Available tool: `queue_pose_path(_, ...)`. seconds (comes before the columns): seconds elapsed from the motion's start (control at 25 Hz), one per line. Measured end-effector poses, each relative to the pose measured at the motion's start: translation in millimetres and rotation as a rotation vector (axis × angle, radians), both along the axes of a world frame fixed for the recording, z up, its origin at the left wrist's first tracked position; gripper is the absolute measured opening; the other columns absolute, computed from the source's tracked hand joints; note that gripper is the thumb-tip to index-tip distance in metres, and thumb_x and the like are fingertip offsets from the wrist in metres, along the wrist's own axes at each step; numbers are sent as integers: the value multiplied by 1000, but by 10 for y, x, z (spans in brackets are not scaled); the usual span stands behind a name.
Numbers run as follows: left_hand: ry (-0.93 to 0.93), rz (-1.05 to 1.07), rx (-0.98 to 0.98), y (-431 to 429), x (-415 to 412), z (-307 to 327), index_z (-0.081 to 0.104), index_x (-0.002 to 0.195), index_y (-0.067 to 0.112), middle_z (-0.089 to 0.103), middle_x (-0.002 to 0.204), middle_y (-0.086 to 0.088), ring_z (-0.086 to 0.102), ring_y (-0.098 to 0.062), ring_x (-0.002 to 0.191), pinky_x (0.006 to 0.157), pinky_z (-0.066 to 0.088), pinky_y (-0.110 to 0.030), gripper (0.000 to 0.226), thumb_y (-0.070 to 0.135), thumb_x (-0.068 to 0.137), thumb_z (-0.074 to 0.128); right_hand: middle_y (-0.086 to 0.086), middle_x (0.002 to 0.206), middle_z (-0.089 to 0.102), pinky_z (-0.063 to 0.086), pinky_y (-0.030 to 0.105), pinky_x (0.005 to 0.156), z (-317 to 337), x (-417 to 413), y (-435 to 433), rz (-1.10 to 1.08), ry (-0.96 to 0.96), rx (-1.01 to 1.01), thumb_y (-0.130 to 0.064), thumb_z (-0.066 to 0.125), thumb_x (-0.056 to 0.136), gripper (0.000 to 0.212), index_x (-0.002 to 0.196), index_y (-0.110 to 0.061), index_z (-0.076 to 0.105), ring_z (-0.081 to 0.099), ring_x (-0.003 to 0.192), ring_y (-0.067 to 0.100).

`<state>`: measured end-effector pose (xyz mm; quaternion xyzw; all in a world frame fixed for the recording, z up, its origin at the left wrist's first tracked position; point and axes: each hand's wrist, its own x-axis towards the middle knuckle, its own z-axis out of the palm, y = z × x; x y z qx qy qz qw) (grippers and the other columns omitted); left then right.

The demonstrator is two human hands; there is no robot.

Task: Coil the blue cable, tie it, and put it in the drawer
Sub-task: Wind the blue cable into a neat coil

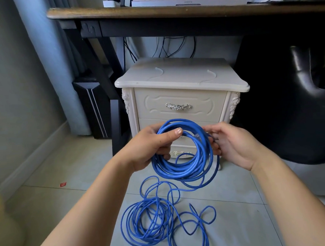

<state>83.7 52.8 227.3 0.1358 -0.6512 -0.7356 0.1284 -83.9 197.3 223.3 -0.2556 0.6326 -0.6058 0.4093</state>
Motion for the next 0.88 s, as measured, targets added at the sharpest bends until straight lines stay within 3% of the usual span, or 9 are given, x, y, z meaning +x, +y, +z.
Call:
queue_pose_path(0.12,-19,42,-52,-29,6,18,64,87,16,28,57,5,25,-10,47,54,36,-27,19,31,82,75,-1,67,41,24,28,56,13,30,-33,7,-47,-59,-23,51,95,26,102,-5,67,34,60,12)
queue_pose_path(0.28,19,252,-150,-40,-41,16,62,82,16,30,59,4,28,-13,49,56,39,-31,23,36,82,71,1,85,63,50,32,73,26,218,-106,83,-97,-109,-48,62,77,45,108,-16,69,60,79,16)
queue_pose_path(0.4,58,399,-145,-17,-100,-17,58,75,17,35,57,4,33,-13,48,57,40,-34,23,32,90,69,15,111,63,54,54,90,12,342,-89,141,-270,-192,-40,69,81,50,123,-14,64,63,111,39)
queue_pose_path(0.48,67,489,-147,-3,-129,-48,59,75,18,38,55,5,36,-12,46,59,41,-37,24,35,89,69,16,107,66,53,57,90,-8,403,-98,114,-261,-236,-24,73,79,46,123,-15,63,66,104,41)
queue_pose_path(0.6,75,524,-113,136,-179,-140,59,77,19,41,52,6,41,-12,45,64,45,-40,24,37,90,67,10,83,66,55,53,86,-76,513,-164,-128,-17,-202,-1,72,80,37,111,-19,63,70,76,28)
queue_pose_path(0.72,-30,351,-115,216,-183,-176,58,81,19,53,59,3,58,-14,58,71,48,-37,26,41,92,63,8,56,59,55,54,77,-113,475,-182,-324,276,-73,-3,63,85,25,96,-24,61,64,54,27)
queue_pose_path(0.84,-62,218,-175,113,-87,-104,64,100,17,69,82,-2,67,-11,75,68,51,-23,18,31,89,69,4,58,59,57,48,66,-25,404,-119,-246,531,52,-3,58,84,27,94,-27,58,66,52,28)
queue_pose_path(0.88,-66,195,-206,88,-66,-96,63,109,18,71,91,-2,67,-8,77,65,50,-18,27,27,86,73,2,63,60,59,44,62,-9,399,-105,-204,586,90,-2,59,83,28,94,-28,56,65,50,23)
